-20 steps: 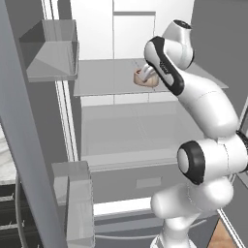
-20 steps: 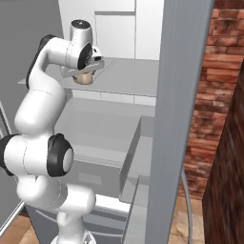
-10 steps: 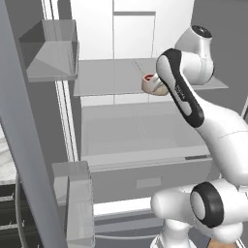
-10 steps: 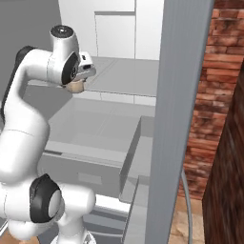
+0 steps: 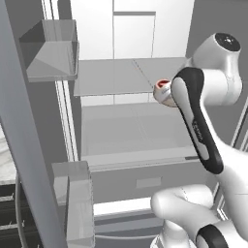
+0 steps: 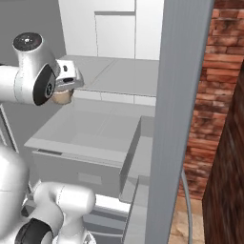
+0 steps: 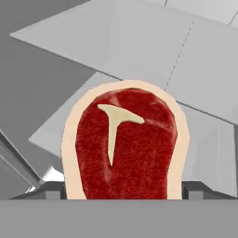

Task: Gather the sweet potato and corn from the fridge and place them on a tray on the dining counter. Then gather the fish and steak from the fridge and place them on the other tray.

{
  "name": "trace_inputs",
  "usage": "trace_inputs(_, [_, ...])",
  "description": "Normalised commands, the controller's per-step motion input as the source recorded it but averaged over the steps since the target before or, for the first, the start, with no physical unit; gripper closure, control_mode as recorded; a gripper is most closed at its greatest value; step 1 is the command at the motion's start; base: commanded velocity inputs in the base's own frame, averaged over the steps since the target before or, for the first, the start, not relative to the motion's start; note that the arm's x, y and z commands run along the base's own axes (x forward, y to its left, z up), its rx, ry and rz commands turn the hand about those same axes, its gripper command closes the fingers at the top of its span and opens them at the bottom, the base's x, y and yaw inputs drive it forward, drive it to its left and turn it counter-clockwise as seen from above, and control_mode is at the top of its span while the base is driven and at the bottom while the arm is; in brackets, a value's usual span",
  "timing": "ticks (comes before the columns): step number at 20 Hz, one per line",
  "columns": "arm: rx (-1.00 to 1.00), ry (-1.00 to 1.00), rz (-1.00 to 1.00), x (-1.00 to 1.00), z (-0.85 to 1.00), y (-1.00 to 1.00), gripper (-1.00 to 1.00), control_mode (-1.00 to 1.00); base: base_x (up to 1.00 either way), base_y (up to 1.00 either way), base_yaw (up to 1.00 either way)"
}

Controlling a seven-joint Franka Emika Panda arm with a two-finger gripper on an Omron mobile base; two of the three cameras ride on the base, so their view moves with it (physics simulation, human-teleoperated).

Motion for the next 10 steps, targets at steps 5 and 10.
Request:
trace_inputs(5, [0.05, 0.0, -0.27, -1.0, 0.14, 0.0, 1.0, -1.0, 0.0, 0.0, 0.0])
trace_inputs(10, [0.03, 0.0, -0.25, -1.0, 0.0, 0.0, 1.0, -1.0, 0.0, 0.0, 0.0])
